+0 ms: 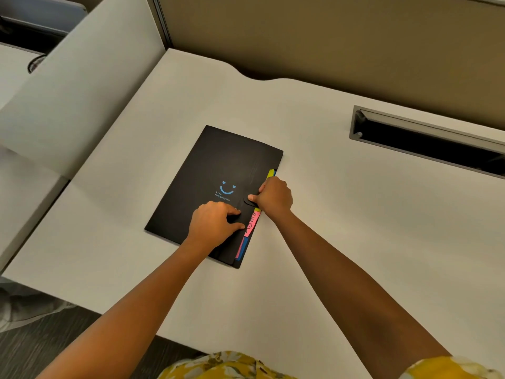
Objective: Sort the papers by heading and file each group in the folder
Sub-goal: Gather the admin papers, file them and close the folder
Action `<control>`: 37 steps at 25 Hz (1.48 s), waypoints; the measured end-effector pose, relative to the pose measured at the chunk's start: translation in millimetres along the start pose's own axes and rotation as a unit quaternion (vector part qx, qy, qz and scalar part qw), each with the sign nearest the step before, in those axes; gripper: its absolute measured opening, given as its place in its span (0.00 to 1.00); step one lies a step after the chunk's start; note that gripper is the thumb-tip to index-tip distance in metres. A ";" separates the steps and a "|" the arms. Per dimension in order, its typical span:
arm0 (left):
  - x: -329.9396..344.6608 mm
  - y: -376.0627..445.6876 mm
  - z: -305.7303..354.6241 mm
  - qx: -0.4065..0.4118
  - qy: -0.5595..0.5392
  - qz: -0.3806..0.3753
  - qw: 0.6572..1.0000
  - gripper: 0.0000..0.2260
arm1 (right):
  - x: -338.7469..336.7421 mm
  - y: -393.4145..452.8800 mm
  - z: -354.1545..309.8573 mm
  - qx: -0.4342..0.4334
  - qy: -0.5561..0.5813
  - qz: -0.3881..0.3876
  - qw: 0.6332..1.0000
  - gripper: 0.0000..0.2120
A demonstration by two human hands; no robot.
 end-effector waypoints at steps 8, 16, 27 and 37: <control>-8.9 -7.6 -11.5 -0.014 -0.072 0.094 0.993 0.23 | -0.8 -15.2 43.0 -0.006 0.238 0.046 0.970 0.24; -19.6 6.5 -84.4 -0.234 -0.140 0.101 0.957 0.56 | 22.7 -26.5 64.1 0.125 0.375 0.004 0.918 0.23; -16.8 0.7 -77.0 -0.333 -0.302 0.123 0.885 0.49 | 42.7 -50.6 64.5 0.082 0.462 -0.064 0.881 0.19; -5.3 33.5 32.8 -0.213 -0.447 0.084 0.865 0.36 | -30.3 -30.2 151.1 0.110 0.444 0.032 0.888 0.21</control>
Point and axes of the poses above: each hand's wrist, its own y-axis towards the middle knuckle, its own x-axis out of the palm, z = x × y, the point moved 4 cm from there along y, towards the middle knuckle
